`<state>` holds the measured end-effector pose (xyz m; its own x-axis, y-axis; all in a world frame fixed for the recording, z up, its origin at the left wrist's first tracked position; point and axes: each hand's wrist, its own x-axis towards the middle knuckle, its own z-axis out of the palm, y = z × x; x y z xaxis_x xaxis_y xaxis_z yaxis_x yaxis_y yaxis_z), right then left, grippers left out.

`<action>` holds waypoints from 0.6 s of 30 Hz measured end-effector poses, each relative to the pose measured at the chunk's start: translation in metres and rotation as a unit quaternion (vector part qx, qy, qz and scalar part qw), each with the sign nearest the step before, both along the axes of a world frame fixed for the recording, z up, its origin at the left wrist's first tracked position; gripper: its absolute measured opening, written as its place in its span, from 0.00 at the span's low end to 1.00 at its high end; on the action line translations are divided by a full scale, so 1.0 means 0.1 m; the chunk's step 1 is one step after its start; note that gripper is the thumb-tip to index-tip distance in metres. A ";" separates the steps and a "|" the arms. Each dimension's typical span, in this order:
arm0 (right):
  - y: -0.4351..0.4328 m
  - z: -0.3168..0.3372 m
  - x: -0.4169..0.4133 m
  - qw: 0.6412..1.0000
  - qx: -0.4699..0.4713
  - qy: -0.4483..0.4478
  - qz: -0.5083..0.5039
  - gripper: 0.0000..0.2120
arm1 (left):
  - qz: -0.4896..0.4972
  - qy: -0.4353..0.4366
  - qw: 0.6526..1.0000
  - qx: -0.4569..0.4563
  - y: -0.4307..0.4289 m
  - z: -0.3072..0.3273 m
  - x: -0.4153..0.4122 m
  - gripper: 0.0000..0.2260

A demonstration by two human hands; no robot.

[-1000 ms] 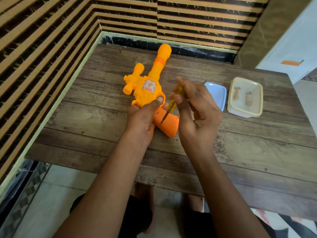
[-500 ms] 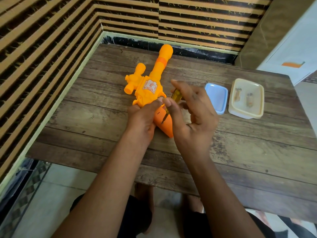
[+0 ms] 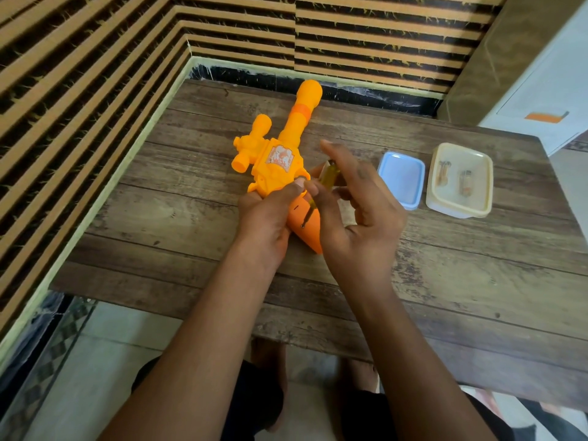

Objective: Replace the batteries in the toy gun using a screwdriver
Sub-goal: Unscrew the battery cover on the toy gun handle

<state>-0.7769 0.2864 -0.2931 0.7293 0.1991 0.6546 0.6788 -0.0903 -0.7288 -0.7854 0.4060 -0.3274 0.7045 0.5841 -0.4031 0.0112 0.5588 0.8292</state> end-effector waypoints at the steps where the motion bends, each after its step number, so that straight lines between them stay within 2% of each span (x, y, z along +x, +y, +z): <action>1: 0.00 0.00 -0.01 1.000 -0.001 -0.001 0.006 0.20 | -0.004 -0.002 1.000 -0.002 0.00 -0.02 0.00 0.22; 4: 0.00 0.01 -0.02 1.000 -0.003 -0.005 0.014 0.26 | -0.005 0.011 1.000 -0.003 0.01 -0.02 0.01 0.20; 6: 0.00 0.02 -0.03 1.000 -0.004 -0.007 0.010 0.27 | -0.005 0.014 1.000 -0.004 0.01 -0.01 0.01 0.18; 9: 0.01 0.02 -0.02 1.000 -0.005 -0.012 -0.002 0.23 | 0.000 0.013 1.000 -0.006 0.01 0.00 0.01 0.16; 12: 0.01 0.01 -0.01 1.000 -0.001 -0.007 -0.002 0.18 | 0.004 0.016 1.000 0.001 -0.01 0.04 0.00 0.09; 16: 0.00 0.00 0.00 1.000 -0.006 0.005 -0.014 0.15 | -0.004 0.020 1.000 0.004 -0.03 0.10 -0.01 0.14; 18: 0.00 0.00 0.01 1.000 0.002 0.008 -0.022 0.15 | 0.005 0.024 1.000 -0.001 -0.03 0.08 -0.01 0.12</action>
